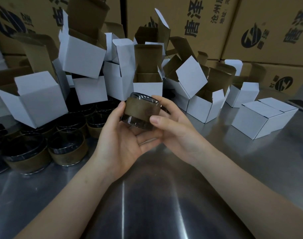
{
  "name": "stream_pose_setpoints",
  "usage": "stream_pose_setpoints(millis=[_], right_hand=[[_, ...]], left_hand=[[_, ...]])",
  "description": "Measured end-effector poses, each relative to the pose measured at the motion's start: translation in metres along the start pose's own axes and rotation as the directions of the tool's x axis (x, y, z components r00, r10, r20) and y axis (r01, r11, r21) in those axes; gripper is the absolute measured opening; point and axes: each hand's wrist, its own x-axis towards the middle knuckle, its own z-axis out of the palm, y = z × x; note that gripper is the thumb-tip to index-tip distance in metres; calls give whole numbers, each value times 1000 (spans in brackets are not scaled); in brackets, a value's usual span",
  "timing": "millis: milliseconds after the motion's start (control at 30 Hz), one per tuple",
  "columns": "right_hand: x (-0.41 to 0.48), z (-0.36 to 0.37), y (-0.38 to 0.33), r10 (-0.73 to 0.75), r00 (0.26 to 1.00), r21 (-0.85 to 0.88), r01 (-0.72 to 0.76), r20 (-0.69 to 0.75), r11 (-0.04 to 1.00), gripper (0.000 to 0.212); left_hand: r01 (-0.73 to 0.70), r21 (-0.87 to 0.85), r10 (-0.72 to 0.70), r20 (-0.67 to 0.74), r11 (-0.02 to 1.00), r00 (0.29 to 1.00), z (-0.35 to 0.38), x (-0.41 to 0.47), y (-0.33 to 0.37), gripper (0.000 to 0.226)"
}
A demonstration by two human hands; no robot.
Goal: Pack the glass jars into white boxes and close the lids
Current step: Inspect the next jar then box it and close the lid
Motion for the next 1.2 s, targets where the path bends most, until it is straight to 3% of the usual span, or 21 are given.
stream_pose_setpoints(millis=[267, 367, 567, 667, 733, 833, 967, 1200], right_hand=[[-2, -2, -4, -27, 1000, -129, 28, 8, 991, 79], [-3, -3, -7, -75, 997, -258, 75, 12, 963, 82], [-6, -3, -12, -189, 977, -583, 210, 98, 785, 65], [-6, -6, -13, -225, 963, -710, 260, 146, 655, 53], [-5, -8, -11, -224, 963, -738, 258, 148, 624, 57], [-2, -10, -7, -182, 979, -793, 183, 92, 581, 80], [1, -12, 0, -130, 991, -788, 88, 10, 609, 92], [7, -8, 5, -213, 976, -717, 114, -49, 688, 61]], left_hand=[[86, 83, -85, -8, 993, 996, 1, -1, 1, 69], [70, 129, -71, 8, 989, 997, 2, -2, 1, 61], [-82, 451, 184, -185, 889, 965, 4, -3, -4, 50], [-185, 572, 345, -183, 799, 921, 6, -2, -6, 53], [-239, 627, 423, -161, 741, 892, 6, -2, -6, 64], [-239, 702, 473, -157, 671, 867, 4, -2, -7, 77], [-264, 727, 505, -131, 634, 853, 3, -2, -8, 78], [-343, 674, 563, -131, 654, 816, 7, -2, -6, 62]])
